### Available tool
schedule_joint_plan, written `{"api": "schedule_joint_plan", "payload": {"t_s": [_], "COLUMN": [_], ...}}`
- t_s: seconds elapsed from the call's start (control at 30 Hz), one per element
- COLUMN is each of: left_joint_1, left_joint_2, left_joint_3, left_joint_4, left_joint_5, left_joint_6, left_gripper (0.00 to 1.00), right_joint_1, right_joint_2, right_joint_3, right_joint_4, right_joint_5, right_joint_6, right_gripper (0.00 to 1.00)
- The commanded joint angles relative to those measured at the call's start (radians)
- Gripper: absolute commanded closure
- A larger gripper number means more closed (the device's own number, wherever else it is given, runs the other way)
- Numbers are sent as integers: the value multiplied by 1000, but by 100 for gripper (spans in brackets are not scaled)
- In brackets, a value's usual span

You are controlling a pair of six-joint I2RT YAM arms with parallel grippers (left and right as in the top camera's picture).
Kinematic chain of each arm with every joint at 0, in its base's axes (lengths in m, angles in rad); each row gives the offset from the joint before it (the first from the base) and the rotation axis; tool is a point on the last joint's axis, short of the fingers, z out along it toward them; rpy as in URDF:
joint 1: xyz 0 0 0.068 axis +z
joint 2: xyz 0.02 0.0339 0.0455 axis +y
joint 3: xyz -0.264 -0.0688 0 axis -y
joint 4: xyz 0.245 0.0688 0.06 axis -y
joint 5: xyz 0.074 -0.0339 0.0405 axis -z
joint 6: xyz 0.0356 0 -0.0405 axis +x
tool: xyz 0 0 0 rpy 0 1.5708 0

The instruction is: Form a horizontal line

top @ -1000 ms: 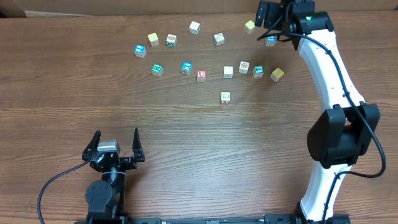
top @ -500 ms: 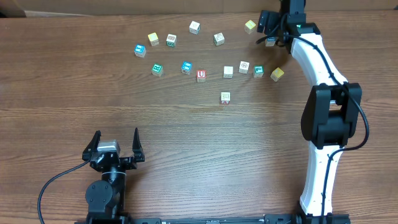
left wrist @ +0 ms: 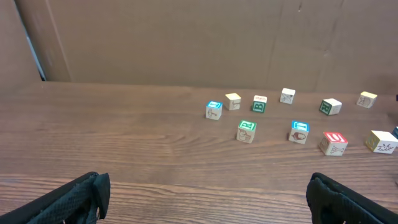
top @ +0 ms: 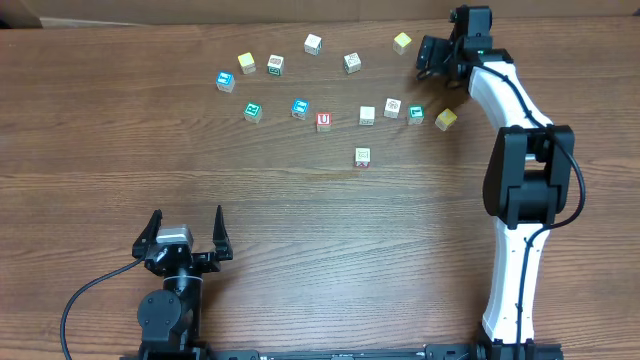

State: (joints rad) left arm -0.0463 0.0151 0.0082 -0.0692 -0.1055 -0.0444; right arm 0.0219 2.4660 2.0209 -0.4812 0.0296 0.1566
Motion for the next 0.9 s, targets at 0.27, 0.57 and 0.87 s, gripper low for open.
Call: {"api": "schedule_joint_plan", "payload": {"t_s": [0.27,0.57,0.87], "left_joint_1": [-8,-8,-8], "left_joint_2": [-10,-10,-10], "left_joint_3": [-2,-3,-2], "left_joint_4": [-1,-1,-1], "left_joint_5": [-2,-2,-2], "left_joint_6": [23,23,23], "left_gripper": [0,0,0], "right_joint_1": [6,7,7], "right_joint_2": [7,7,7], "right_joint_3": [0,0,0], "right_joint_4": [-15,-2,-2], "right_joint_5": [-18,-17,-18], "right_joint_6": [-2,-2,-2], "right_gripper": [4,4,30]}}
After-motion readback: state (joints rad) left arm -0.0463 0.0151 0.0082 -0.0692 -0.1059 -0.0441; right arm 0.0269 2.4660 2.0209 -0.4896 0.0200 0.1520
